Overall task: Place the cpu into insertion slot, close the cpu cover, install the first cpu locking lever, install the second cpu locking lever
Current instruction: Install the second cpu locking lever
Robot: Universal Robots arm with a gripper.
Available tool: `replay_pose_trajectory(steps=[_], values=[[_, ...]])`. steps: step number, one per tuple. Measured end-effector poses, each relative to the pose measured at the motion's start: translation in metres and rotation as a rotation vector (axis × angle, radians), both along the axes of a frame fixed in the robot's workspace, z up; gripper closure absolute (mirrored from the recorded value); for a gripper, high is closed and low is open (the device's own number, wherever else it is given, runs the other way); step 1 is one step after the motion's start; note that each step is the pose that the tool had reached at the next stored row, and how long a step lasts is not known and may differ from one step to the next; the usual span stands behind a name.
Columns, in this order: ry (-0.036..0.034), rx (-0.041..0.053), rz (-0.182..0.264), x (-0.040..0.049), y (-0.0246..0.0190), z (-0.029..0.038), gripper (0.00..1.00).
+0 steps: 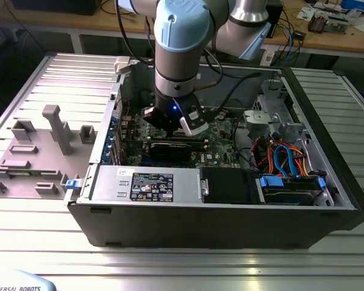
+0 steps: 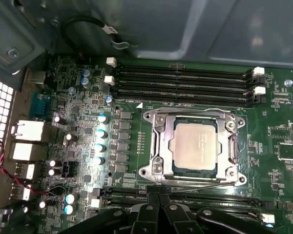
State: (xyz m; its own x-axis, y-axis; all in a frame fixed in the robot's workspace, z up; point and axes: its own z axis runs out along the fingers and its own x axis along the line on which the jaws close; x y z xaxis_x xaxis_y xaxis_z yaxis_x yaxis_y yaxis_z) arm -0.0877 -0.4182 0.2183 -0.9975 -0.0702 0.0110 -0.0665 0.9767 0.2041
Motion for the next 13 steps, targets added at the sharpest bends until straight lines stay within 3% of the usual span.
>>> replay_pose_trajectory(steps=[2,6,11,13], values=[[0.0001,0.0069,-0.003,-0.0006,-0.0005,-0.0016,0.89],[0.0000,0.0388,-0.011,-0.0010,-0.0011,-0.0046,0.89],[0.0001,0.0508,-0.019,-0.0023,-0.0030,-0.0095,0.89],[0.0000,0.0664,-0.022,-0.0026,-0.0059,-0.0105,0.89]])
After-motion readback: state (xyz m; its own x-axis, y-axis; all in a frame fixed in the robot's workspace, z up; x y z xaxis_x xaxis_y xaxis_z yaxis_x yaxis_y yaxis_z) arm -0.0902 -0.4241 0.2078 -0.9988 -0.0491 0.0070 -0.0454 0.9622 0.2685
